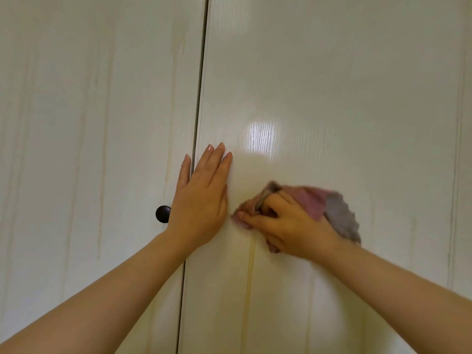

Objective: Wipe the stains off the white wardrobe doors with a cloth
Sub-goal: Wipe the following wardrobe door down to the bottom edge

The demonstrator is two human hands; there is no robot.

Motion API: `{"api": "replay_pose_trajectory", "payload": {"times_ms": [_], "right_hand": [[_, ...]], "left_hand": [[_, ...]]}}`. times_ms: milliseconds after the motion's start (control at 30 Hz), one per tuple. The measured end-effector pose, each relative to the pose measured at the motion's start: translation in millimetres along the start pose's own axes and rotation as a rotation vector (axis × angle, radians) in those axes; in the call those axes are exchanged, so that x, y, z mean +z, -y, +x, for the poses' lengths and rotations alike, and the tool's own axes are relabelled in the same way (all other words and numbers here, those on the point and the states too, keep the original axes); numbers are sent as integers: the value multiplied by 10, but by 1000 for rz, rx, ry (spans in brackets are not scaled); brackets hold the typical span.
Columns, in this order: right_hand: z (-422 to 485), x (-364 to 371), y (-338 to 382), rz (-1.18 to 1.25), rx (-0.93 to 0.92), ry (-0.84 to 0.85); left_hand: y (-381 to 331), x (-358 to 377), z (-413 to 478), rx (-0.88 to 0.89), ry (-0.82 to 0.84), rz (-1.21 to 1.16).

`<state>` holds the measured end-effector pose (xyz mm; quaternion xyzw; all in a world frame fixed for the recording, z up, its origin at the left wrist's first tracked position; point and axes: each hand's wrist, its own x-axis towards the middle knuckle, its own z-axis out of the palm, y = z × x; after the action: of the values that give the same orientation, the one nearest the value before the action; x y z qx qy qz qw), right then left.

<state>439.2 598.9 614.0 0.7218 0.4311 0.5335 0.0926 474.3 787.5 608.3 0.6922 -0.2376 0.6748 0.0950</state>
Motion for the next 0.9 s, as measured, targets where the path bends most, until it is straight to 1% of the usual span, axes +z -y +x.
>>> {"api": "replay_pose_trajectory", "payload": {"times_ms": [33,67,133,167,200,267,300,333,367,400,467,500,533,567,600,633,667,700,733,767,800,833,867,900], "right_hand": [[83,-48,-98,65,103,-55],[225,-130,-200,24,259,-163],[405,-228,-315,-54,383,-313],[392,-233,-269,-140,389,-356],[288,-167,-206,-179,326,-324],[-51,-23,72,-87,236,-61],[-161,-50,210,34,285,70],[-205,-69,236,133,295,158],[-177,-114,157,101,259,115],[-122,-166,43,135,263,58],[142,-320,-185,80,410,-186],[180,-330,-269,28,458,-273],[171,-313,-299,-87,444,-311],[68,-213,-249,-145,424,-292],[-75,-142,-126,-97,462,-195],[-211,-112,3,44,503,-73],[-284,-159,157,252,519,62],[-329,-182,193,296,474,135],[-337,-210,161,349,430,137],[-308,-235,50,385,403,91],[-240,-298,-98,326,449,-7],[-151,-360,-246,229,504,-147],[-104,-363,-363,104,516,-241],[-110,-323,-421,-25,502,-292]], "left_hand": [[-2,1,2,1,-1,2],[-7,6,4,1,-4,4],[-20,18,0,-11,-16,14],[-28,22,-6,-15,-19,15],[-33,23,-12,-16,-19,8],[-28,14,-16,-10,-17,0],[-20,3,-32,-1,-7,5],[-13,-3,-42,7,2,15],[-9,-7,-51,14,6,21],[-13,-10,-55,18,7,20],[-29,-4,-55,13,2,12],[-36,3,-54,3,-5,16],[-46,10,-56,-7,-12,23],[-56,15,-65,-12,-17,27],[-66,17,-77,-12,-19,24],[-74,17,-92,-6,-19,21],[-75,20,-114,11,-15,23],[-72,21,-144,37,-5,29],[-70,22,-169,63,3,36],[-71,21,-180,83,5,43],[-79,20,-177,93,4,44],[-96,20,-159,96,1,40],[-127,22,-143,97,-1,31],[-166,25,-126,103,-3,20]]}}
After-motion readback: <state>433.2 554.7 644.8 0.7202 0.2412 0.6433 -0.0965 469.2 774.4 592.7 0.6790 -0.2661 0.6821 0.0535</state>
